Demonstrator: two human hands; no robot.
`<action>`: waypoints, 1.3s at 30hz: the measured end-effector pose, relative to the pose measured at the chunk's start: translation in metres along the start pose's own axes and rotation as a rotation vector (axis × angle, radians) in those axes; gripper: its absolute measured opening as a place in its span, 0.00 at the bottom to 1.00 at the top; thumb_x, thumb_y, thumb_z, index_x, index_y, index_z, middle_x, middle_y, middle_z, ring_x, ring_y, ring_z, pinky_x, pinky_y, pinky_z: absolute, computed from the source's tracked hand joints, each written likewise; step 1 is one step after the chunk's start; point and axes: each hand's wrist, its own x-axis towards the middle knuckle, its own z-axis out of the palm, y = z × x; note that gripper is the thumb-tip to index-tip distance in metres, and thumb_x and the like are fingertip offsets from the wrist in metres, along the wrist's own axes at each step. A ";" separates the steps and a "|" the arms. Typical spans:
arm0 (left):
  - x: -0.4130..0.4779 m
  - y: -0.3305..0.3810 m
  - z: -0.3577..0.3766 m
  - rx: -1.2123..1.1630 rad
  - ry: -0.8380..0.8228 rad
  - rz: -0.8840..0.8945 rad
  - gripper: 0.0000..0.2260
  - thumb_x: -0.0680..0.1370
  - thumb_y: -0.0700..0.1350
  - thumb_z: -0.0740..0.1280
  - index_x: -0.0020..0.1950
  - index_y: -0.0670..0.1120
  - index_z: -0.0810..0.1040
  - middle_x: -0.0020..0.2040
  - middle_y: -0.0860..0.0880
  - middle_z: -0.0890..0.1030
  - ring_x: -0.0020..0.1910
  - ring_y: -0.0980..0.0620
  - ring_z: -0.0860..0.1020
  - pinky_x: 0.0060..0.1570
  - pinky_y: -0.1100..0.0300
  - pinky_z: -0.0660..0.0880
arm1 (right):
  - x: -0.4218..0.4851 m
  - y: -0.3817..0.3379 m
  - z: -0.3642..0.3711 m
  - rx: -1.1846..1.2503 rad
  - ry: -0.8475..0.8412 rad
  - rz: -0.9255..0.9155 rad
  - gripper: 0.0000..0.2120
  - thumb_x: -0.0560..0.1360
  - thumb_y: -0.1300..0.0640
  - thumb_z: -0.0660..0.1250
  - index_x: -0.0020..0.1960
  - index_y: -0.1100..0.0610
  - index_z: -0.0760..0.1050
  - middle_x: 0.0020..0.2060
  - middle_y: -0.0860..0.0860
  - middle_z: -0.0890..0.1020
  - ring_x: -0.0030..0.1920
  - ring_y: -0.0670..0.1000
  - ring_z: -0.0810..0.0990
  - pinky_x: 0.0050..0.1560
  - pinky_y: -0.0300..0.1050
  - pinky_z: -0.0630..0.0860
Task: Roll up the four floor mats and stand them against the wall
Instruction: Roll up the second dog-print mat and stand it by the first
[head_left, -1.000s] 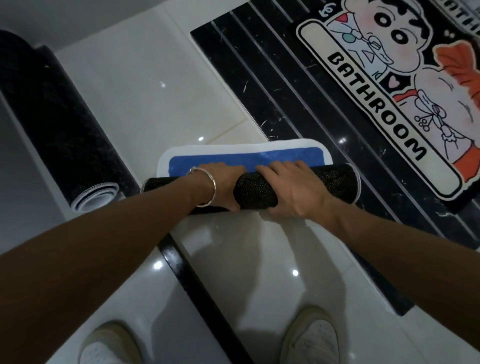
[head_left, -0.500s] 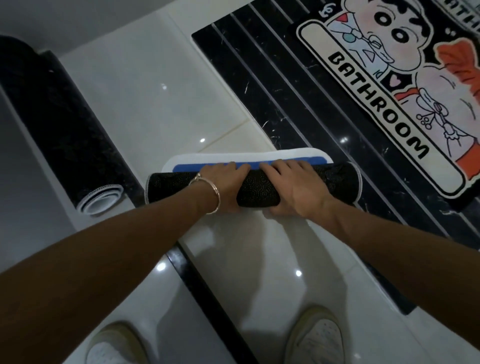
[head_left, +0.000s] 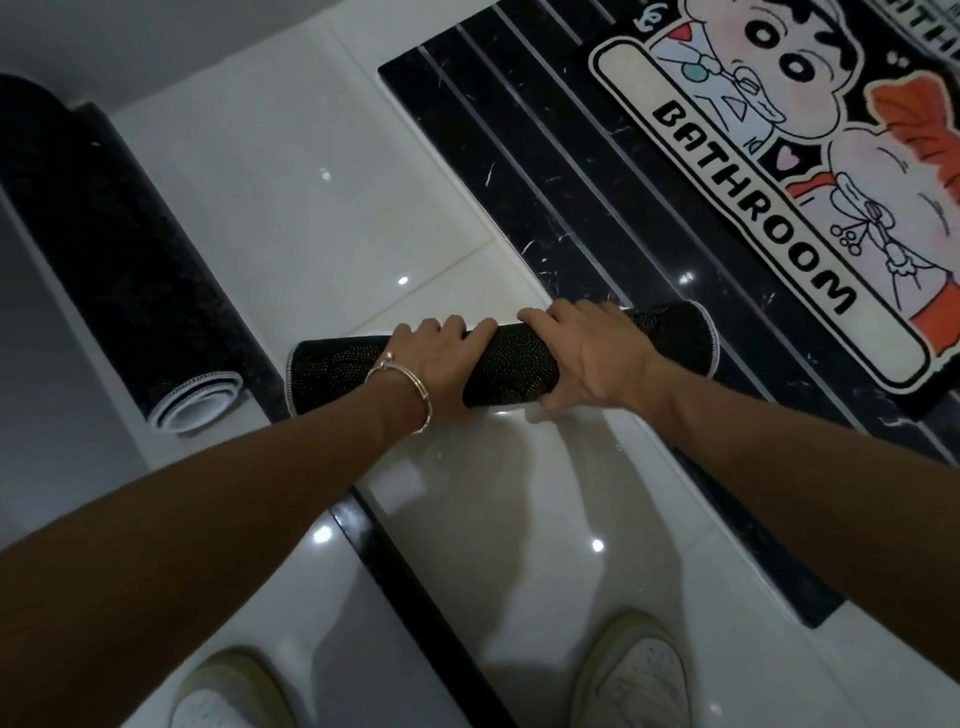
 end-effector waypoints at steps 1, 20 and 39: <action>0.004 -0.004 -0.006 -0.056 -0.046 0.012 0.34 0.68 0.58 0.70 0.69 0.52 0.60 0.56 0.47 0.75 0.52 0.44 0.76 0.48 0.50 0.72 | -0.005 0.000 0.007 -0.048 0.096 -0.015 0.43 0.61 0.38 0.73 0.69 0.52 0.60 0.59 0.55 0.74 0.59 0.57 0.73 0.64 0.55 0.66; -0.003 0.000 0.003 0.038 0.064 0.033 0.41 0.69 0.62 0.67 0.74 0.53 0.48 0.65 0.47 0.69 0.59 0.43 0.73 0.57 0.46 0.70 | 0.003 0.001 -0.013 -0.012 -0.102 0.006 0.37 0.61 0.34 0.72 0.61 0.54 0.66 0.48 0.52 0.77 0.47 0.56 0.78 0.49 0.49 0.75; -0.003 -0.003 -0.014 -0.155 0.177 -0.143 0.39 0.71 0.48 0.71 0.77 0.49 0.54 0.76 0.38 0.51 0.75 0.39 0.50 0.72 0.40 0.55 | -0.015 0.010 0.003 0.796 -0.211 0.335 0.24 0.60 0.41 0.74 0.52 0.49 0.73 0.46 0.48 0.81 0.45 0.48 0.81 0.52 0.46 0.78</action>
